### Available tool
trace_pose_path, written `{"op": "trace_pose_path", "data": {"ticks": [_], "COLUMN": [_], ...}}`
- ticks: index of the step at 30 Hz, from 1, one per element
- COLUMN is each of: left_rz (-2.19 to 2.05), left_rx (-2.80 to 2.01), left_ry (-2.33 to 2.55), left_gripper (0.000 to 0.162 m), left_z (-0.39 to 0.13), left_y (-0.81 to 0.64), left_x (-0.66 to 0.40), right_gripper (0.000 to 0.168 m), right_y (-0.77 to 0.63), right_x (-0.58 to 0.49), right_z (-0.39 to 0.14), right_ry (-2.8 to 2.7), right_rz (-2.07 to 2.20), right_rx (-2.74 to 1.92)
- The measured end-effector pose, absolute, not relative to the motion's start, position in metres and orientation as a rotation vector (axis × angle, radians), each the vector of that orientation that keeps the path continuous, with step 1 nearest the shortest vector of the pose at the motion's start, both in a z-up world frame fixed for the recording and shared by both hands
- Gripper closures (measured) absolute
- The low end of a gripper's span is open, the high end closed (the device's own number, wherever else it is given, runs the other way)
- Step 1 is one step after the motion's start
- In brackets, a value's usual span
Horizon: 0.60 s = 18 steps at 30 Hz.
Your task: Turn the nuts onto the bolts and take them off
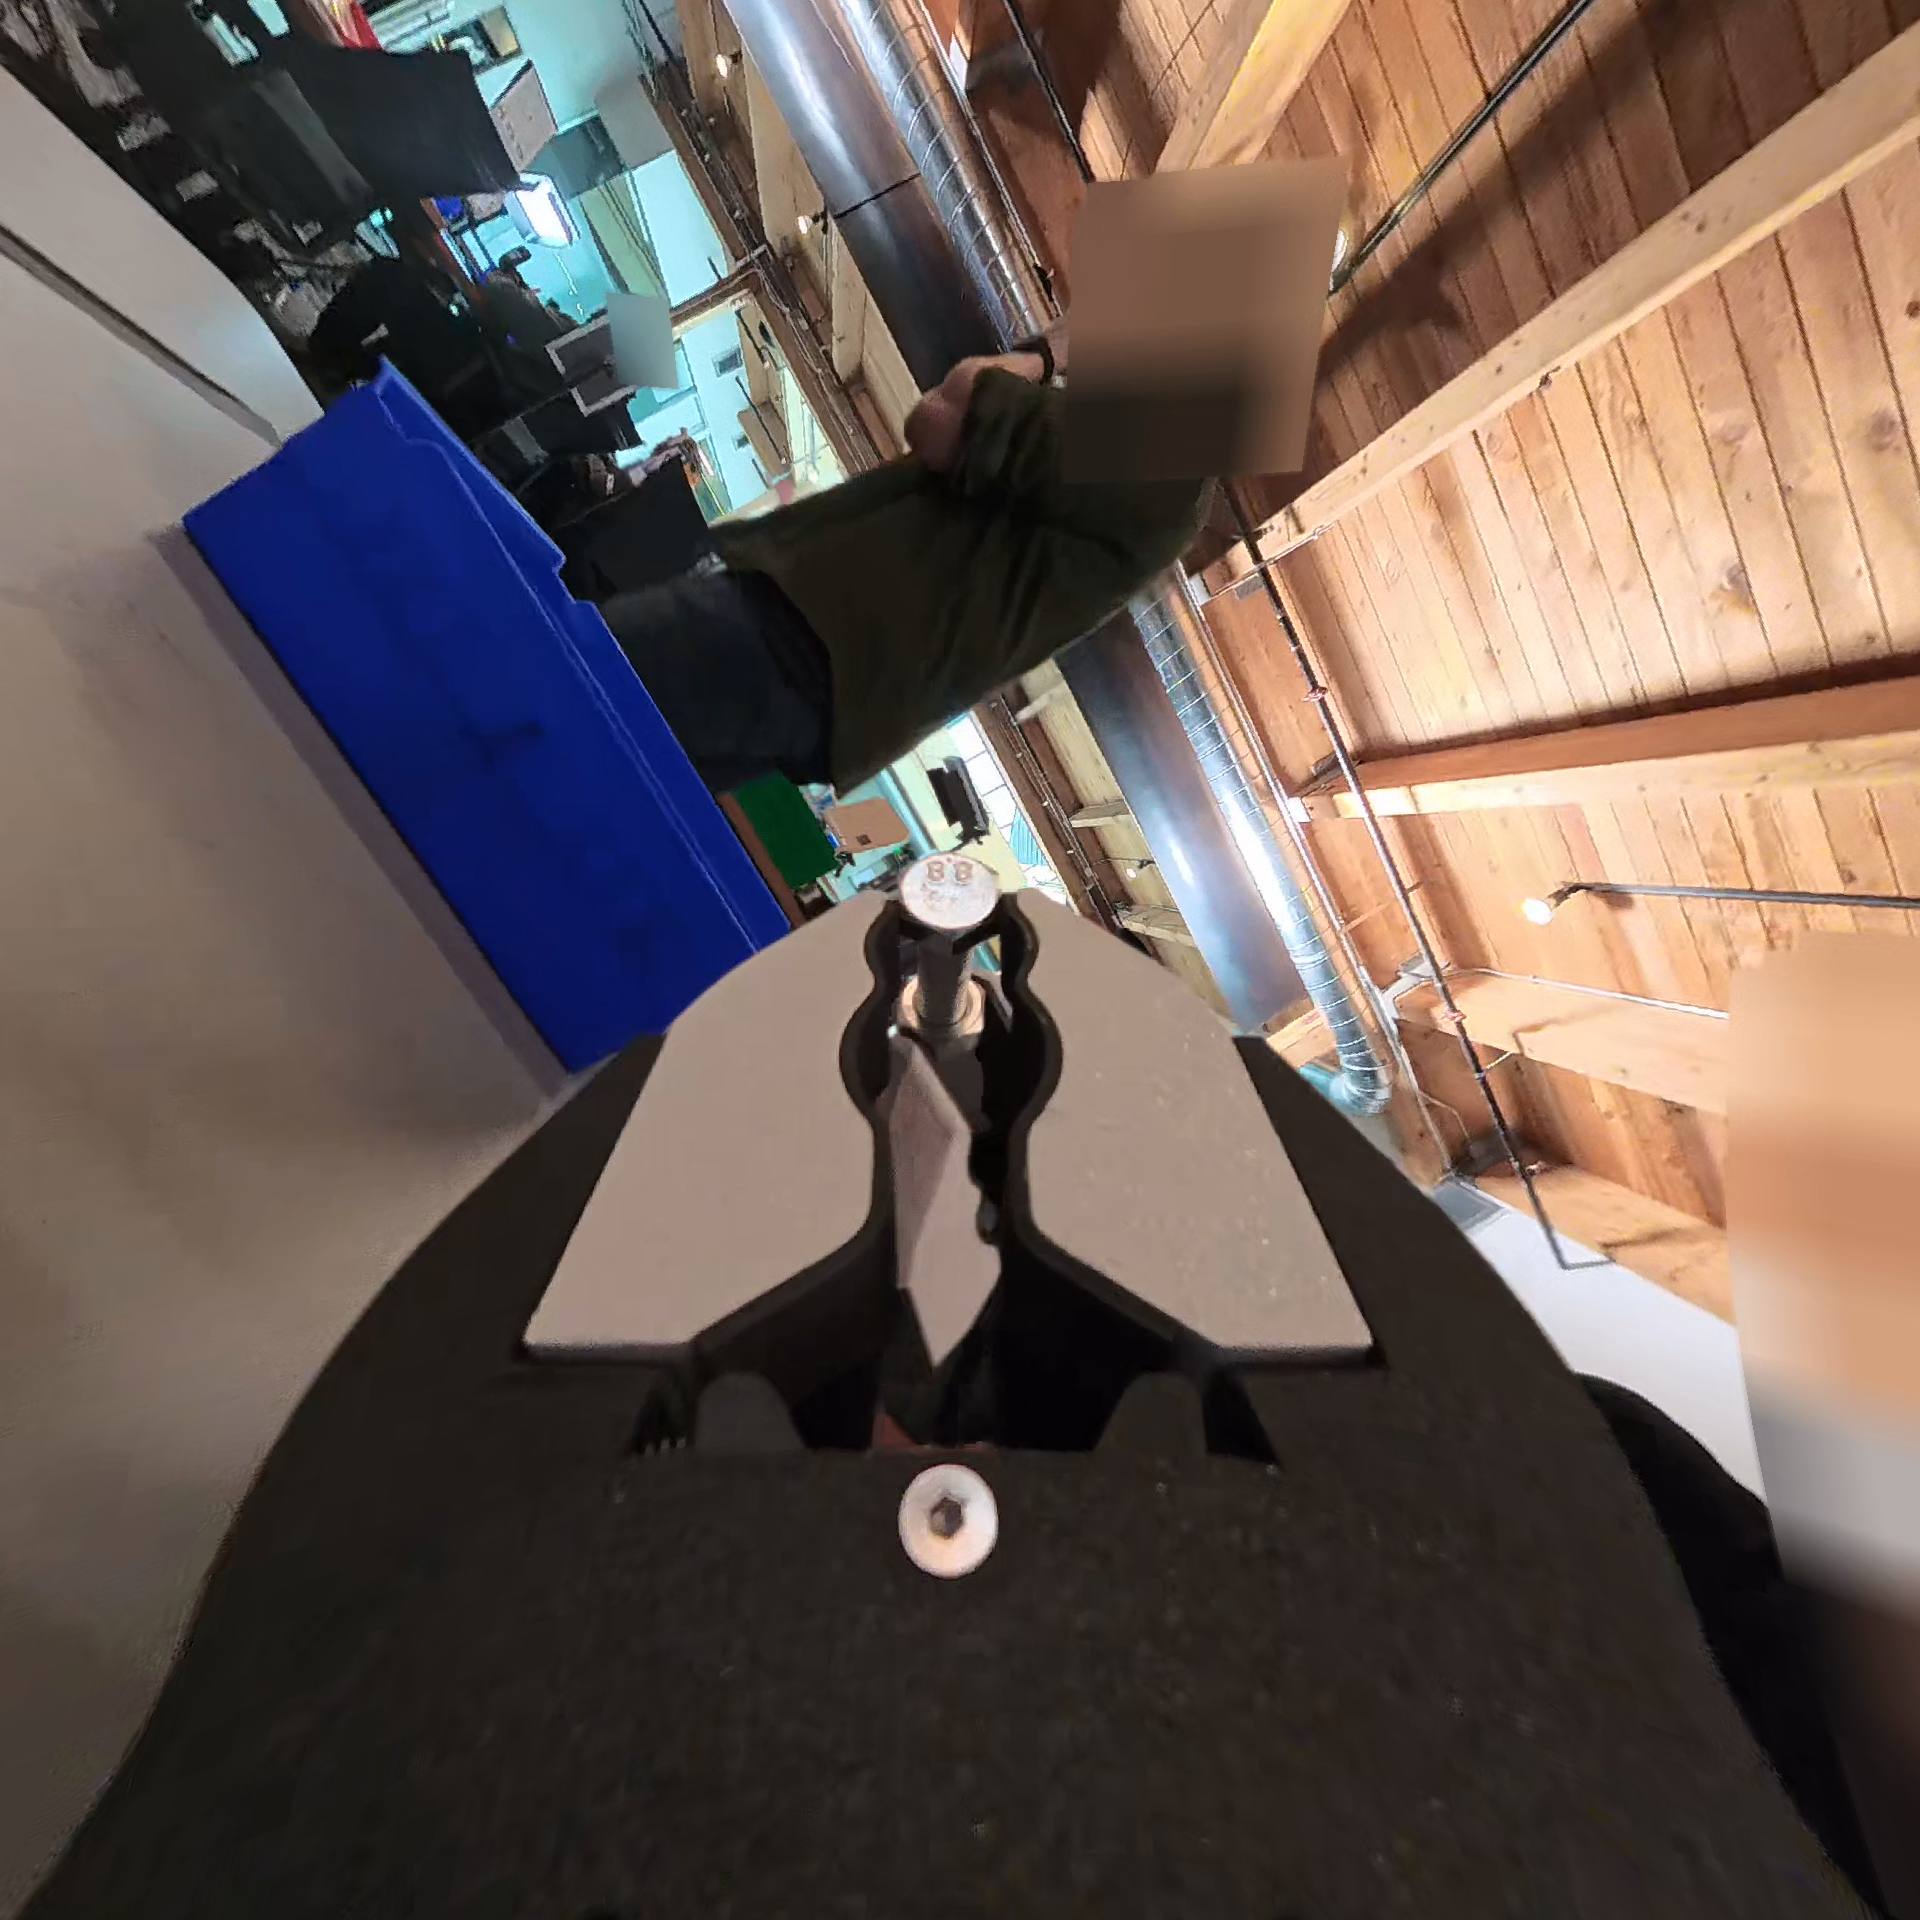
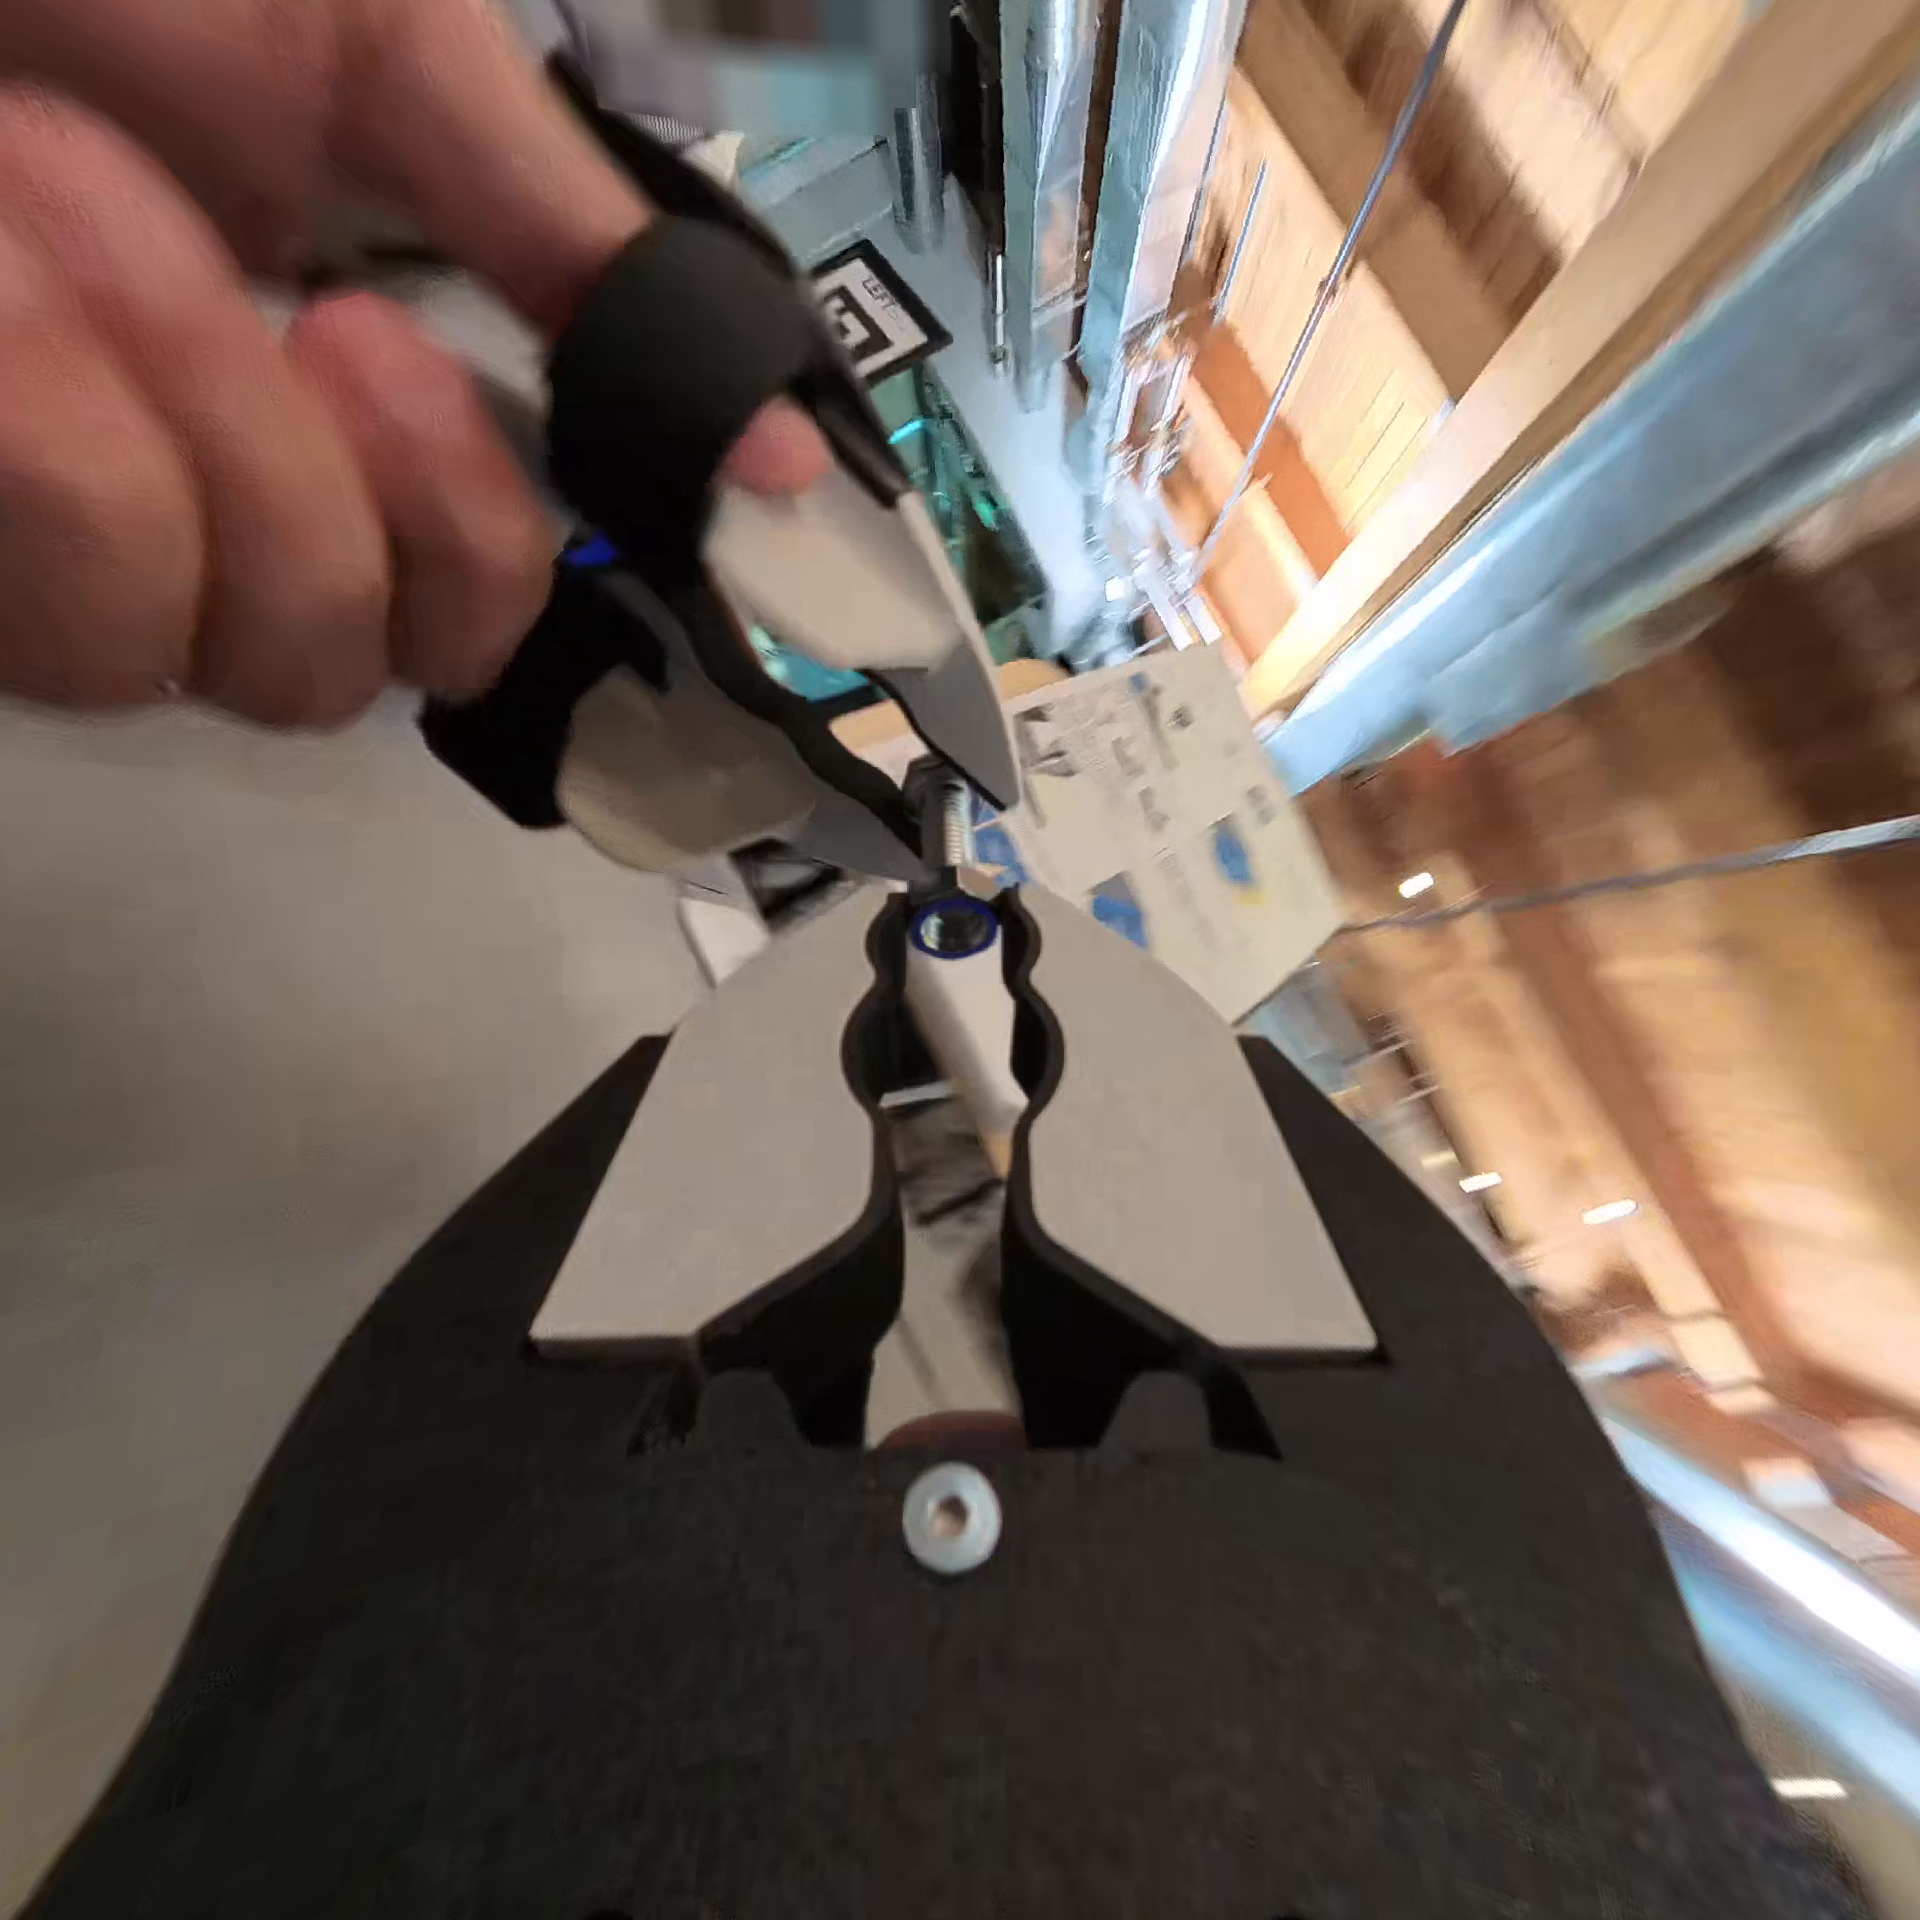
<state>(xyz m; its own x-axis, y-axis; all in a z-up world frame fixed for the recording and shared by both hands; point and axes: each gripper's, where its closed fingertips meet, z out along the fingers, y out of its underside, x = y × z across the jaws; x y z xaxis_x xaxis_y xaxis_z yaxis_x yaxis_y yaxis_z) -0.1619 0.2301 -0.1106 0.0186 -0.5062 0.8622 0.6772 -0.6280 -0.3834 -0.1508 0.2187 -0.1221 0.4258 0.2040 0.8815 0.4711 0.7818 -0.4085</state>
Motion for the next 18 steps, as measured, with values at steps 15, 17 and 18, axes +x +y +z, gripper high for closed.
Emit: {"op": "trace_pose_path", "data": {"ticks": [15, 17, 18], "left_rz": [-1.814, -1.824, -1.820], "left_rx": [-1.564, -1.547, -1.545], "left_ry": [-0.293, -0.268, -0.264], "left_gripper": [0.146, 0.145, 0.145], "left_z": [-0.122, -0.118, -0.117], "left_y": [0.229, 0.228, 0.228], "left_x": [-0.162, -0.160, -0.160], "right_gripper": [0.151, 0.151, 0.151], "right_y": [0.212, 0.212, 0.212], "right_x": [-0.152, -0.151, -0.151], "right_z": [-0.131, -0.127, -0.126], "right_ry": [-1.183, -1.164, -1.157], "right_rz": [-0.520, -0.472, -0.454], "right_rx": [-0.378, -0.404, -0.415]}}
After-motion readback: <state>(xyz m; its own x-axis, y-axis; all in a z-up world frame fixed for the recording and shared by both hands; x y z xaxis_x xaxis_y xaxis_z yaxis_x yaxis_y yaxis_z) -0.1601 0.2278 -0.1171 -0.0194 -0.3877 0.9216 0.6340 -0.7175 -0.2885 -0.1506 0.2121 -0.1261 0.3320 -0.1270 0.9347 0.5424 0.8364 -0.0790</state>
